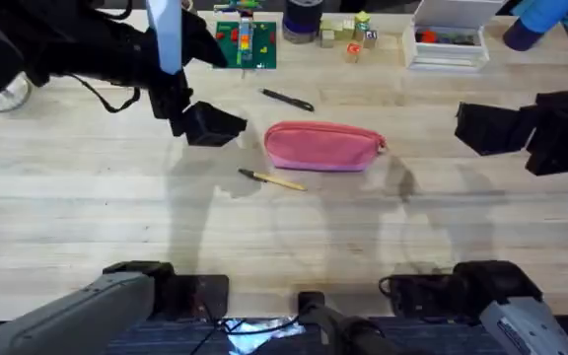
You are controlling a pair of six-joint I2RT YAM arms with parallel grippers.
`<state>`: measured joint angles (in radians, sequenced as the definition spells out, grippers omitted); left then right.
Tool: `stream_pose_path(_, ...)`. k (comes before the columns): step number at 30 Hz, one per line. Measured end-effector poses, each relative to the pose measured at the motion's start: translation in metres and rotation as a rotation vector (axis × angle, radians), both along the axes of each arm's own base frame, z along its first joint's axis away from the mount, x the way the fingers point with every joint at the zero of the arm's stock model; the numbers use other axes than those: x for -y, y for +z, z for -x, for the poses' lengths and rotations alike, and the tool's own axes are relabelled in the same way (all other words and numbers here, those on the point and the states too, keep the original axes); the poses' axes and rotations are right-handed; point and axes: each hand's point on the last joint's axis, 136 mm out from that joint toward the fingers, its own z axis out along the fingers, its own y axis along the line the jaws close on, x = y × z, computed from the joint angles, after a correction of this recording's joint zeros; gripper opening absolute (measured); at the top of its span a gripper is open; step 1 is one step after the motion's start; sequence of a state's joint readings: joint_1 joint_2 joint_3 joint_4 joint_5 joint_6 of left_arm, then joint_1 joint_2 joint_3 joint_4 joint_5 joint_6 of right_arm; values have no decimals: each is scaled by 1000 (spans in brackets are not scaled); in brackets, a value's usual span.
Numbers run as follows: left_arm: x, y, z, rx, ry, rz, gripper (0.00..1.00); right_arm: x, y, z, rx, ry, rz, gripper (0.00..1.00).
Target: Unzip the bag, pick up the pens from the table one at a time and place them inside, then zip the bag closed.
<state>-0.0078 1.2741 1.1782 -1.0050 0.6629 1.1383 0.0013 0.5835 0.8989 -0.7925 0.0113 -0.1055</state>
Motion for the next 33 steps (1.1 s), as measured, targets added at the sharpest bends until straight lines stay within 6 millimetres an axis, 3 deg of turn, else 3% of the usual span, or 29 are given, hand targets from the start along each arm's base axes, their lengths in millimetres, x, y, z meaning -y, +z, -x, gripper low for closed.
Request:
stream_pose_path(9, 1, -11, -4, -15, -32, -8, 994, 0, 0, 0, -2, 0, 0, 995)
stream_pose_path(17, 6, -47, -14, -122, -89, 13, 992, 0, 0, 0, -2, 0, 0, 996)
stream_pose_path(20, 20, -72, -22, -158, -173, 69, 991, 0, 0, 0, -2, 0, 0, 995)
stream_pose_path(26, 45, -97, -25, -209, -251, 119, 993, 0, 0, 0, -2, 0, 0, 996)
stream_pose_path(33, 71, -112, -15, -254, -330, 137, 992, 0, 0, 0, -2, 0, 0, 996)
